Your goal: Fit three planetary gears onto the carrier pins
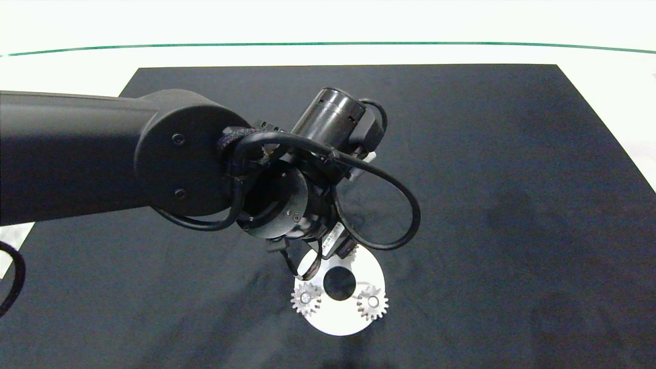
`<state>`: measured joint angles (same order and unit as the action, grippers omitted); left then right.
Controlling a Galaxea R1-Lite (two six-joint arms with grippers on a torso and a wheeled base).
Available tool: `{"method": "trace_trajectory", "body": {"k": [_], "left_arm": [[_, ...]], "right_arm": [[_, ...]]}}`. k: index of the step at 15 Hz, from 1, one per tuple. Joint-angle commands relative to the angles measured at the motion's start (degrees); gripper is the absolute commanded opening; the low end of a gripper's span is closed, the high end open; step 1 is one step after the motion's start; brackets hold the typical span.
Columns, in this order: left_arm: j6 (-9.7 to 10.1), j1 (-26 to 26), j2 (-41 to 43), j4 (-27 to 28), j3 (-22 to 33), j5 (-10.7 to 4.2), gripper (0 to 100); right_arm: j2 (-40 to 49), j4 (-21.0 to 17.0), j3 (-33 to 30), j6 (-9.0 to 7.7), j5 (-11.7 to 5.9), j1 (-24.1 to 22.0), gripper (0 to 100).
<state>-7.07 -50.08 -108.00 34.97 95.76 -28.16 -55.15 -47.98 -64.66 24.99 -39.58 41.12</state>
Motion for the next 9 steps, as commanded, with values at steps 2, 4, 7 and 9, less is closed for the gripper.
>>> {"method": "trace_trajectory", "body": {"k": [2, 4, 7, 9], "left_arm": [[-0.14, 0.33, -0.28, 0.18, -0.13, -0.14, 100], [-1.02, 0.51, -0.11, 0.18, 0.13, -0.14, 100], [-1.19, 0.77, -0.37, 0.01, 0.22, -0.23, 100], [-1.37, 0.77, -0.46, -1.05, 0.22, -0.14, 100]], "right_arm": [[0.04, -0.18, 0.06, 0.15, -0.23, 0.01, 100], [-0.05, -0.18, 0.06, 0.15, -0.23, 0.01, 100], [0.04, -0.27, 0.06, 0.15, -0.32, 0.01, 100], [0.04, -0.27, 0.06, 0.23, -0.32, 0.01, 100]]}}
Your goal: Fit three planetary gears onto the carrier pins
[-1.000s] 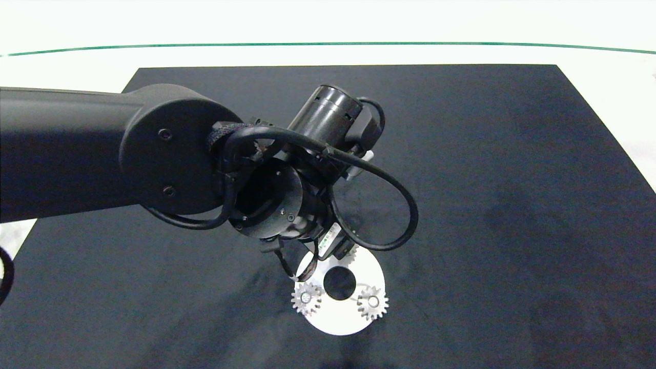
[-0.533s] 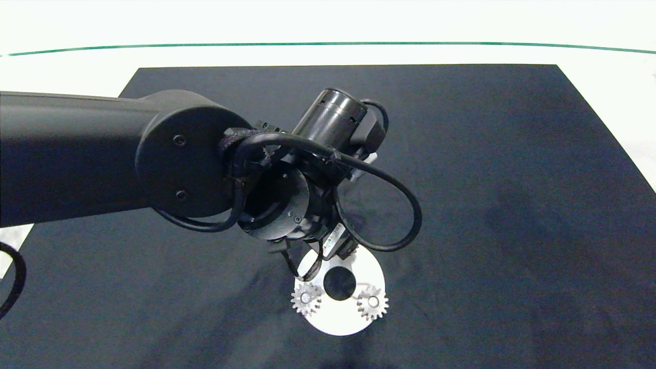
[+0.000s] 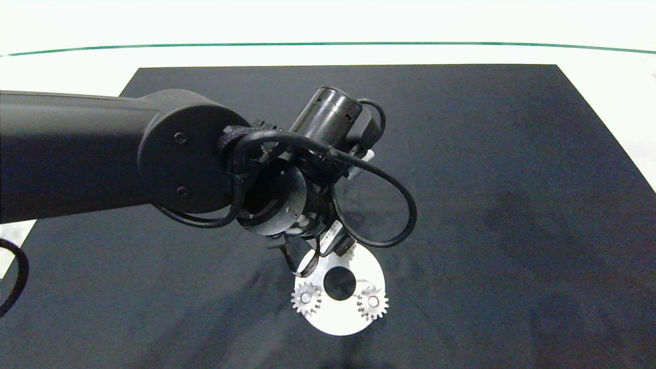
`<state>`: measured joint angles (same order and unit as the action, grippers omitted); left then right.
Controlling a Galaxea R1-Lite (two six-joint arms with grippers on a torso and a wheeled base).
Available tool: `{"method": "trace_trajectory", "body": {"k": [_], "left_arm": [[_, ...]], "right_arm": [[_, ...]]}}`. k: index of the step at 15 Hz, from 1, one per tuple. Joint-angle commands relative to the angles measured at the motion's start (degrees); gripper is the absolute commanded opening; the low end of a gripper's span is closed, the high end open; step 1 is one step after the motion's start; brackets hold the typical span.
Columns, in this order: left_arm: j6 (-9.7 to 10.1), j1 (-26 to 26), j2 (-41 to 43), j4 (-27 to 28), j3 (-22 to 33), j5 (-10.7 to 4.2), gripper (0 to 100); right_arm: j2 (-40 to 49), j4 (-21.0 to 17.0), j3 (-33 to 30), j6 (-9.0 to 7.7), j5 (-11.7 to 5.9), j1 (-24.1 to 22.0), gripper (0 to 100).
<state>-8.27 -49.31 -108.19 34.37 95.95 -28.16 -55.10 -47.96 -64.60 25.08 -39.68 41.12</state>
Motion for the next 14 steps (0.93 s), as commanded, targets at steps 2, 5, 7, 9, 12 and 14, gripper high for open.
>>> {"method": "trace_trajectory", "body": {"k": [2, 5, 7, 9, 12, 14], "left_arm": [[-0.44, -0.08, -0.62, -0.88, -0.06, -0.14, 100], [-0.52, 0.00, -0.18, -0.88, -0.06, -0.14, 100], [-0.17, 0.18, 2.81, -0.79, -0.06, -0.14, 100], [0.53, -0.08, 7.47, -0.26, -1.12, -0.14, 100], [3.69, -0.70, 15.82, 0.09, -7.80, -0.23, 100], [4.22, -0.17, 22.76, 0.09, -13.07, -0.32, 100]], "right_arm": [[-0.01, -0.29, 0.00, 0.15, -0.22, 0.01, 100], [0.17, -0.29, 0.00, 0.15, -0.22, 0.01, 100], [0.26, -0.29, 0.00, 0.15, -0.22, 0.01, 100], [0.79, -0.29, -0.09, 0.15, -0.31, -0.07, 100], [2.63, -0.38, 0.17, 0.15, -0.66, -0.60, 100], [4.30, -0.82, 1.40, 0.15, -0.66, -2.27, 100]]}}
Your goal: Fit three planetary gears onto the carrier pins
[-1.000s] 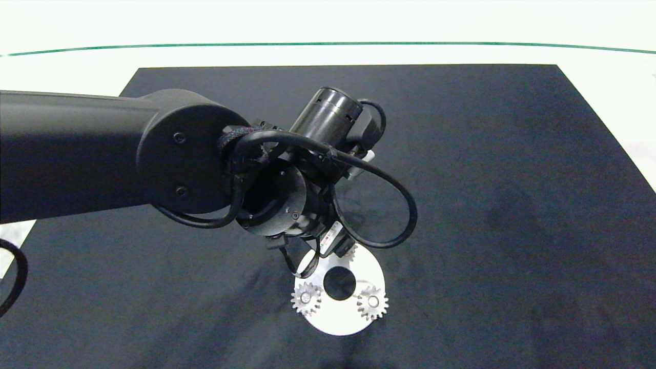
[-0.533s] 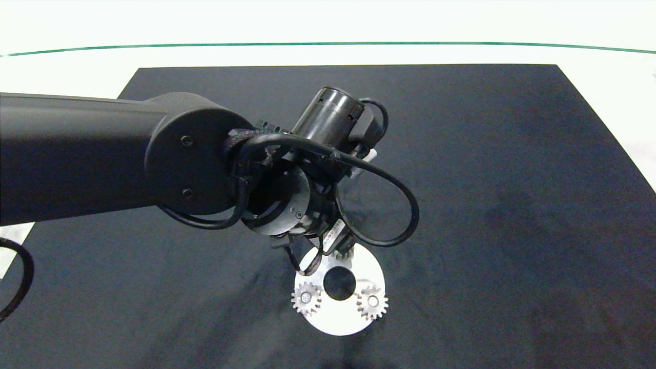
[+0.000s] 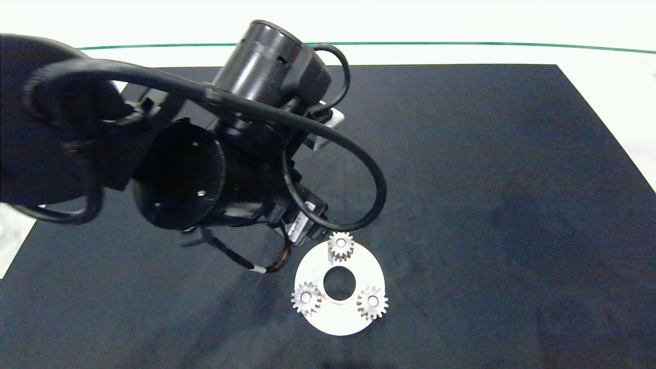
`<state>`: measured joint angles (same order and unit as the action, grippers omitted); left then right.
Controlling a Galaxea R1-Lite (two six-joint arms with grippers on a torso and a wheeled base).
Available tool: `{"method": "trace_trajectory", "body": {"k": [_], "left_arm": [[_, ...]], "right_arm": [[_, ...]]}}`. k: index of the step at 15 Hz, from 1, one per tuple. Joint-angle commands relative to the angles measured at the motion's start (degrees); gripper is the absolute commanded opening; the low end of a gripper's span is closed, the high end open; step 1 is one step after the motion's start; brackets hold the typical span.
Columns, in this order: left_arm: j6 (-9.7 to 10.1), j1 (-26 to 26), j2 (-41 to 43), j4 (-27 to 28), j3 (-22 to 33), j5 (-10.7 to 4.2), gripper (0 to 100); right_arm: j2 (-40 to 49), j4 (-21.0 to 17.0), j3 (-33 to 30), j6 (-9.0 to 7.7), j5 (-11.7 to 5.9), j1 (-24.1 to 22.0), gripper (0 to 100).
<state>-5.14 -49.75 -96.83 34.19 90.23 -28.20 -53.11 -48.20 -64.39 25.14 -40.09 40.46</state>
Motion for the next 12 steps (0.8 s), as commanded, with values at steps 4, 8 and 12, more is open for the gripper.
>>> {"method": "trace_trajectory", "body": {"k": [4, 8, 12], "left_arm": [[2.24, 6.95, 25.46, 0.35, -18.34, -0.28, 100], [2.33, 19.08, 36.62, 6.32, -21.15, -0.28, 100], [2.42, 34.81, 48.23, 13.44, -21.59, -0.28, 100]], "right_arm": [[3.28, -0.67, 1.81, -0.09, -0.33, -8.03, 100], [3.90, -0.67, 1.46, -0.44, -0.33, -20.95, 100], [8.99, -3.74, 1.99, -1.14, -0.33, -31.50, 100]]}}
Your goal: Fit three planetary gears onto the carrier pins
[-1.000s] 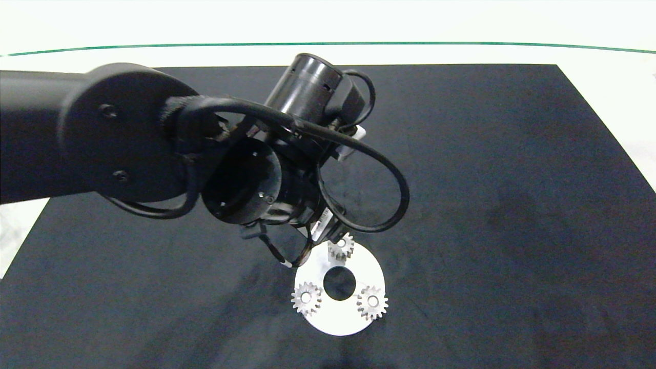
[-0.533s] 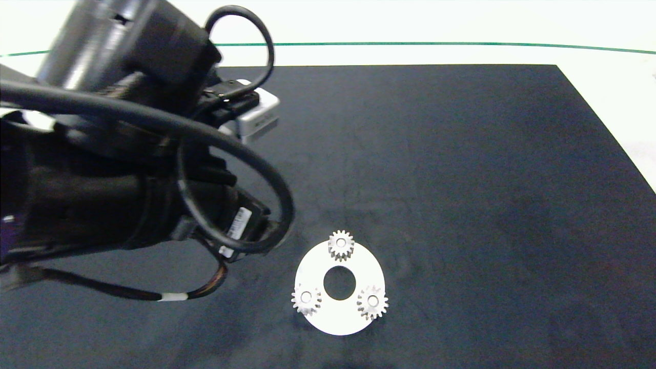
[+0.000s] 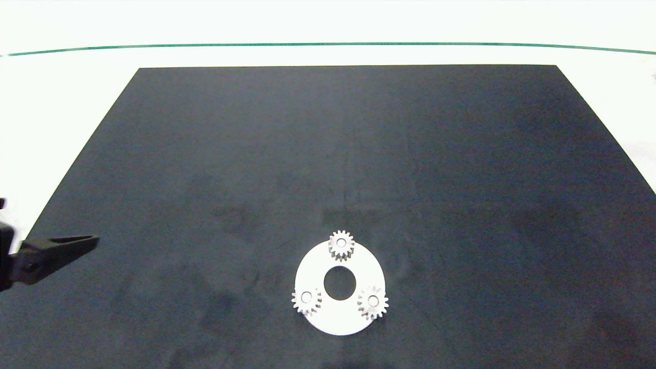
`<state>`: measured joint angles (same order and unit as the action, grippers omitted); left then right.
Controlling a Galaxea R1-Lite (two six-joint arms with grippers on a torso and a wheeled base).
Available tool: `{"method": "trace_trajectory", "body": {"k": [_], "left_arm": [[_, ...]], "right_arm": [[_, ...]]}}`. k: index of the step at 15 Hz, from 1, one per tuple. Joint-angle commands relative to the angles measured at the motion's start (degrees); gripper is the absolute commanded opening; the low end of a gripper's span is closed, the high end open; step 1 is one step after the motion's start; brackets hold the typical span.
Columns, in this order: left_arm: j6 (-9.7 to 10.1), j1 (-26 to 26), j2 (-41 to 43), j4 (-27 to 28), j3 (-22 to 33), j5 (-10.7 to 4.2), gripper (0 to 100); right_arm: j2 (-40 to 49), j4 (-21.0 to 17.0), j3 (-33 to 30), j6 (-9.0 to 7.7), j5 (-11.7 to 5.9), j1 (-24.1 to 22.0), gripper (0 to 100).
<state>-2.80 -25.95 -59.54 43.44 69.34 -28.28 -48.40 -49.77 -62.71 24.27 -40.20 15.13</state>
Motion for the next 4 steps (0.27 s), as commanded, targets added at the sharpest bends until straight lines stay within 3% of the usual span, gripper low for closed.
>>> {"method": "trace_trajectory", "body": {"k": [1, 2, 4], "left_arm": [[-0.01, 14.18, 14.36, 4.73, -1.49, -0.11, 100], [-0.27, 16.29, 17.88, 4.82, -2.63, -0.11, 100], [-0.27, 19.98, 24.38, 4.82, -4.83, -0.11, 100]], "right_arm": [[6.03, -2.43, 0.48, -0.37, -0.23, -7.92, 100], [8.23, -2.43, 1.18, -0.89, -0.23, -9.59, 100], [13.94, -2.52, 2.77, -4.94, -0.14, -13.81, 100]]}}
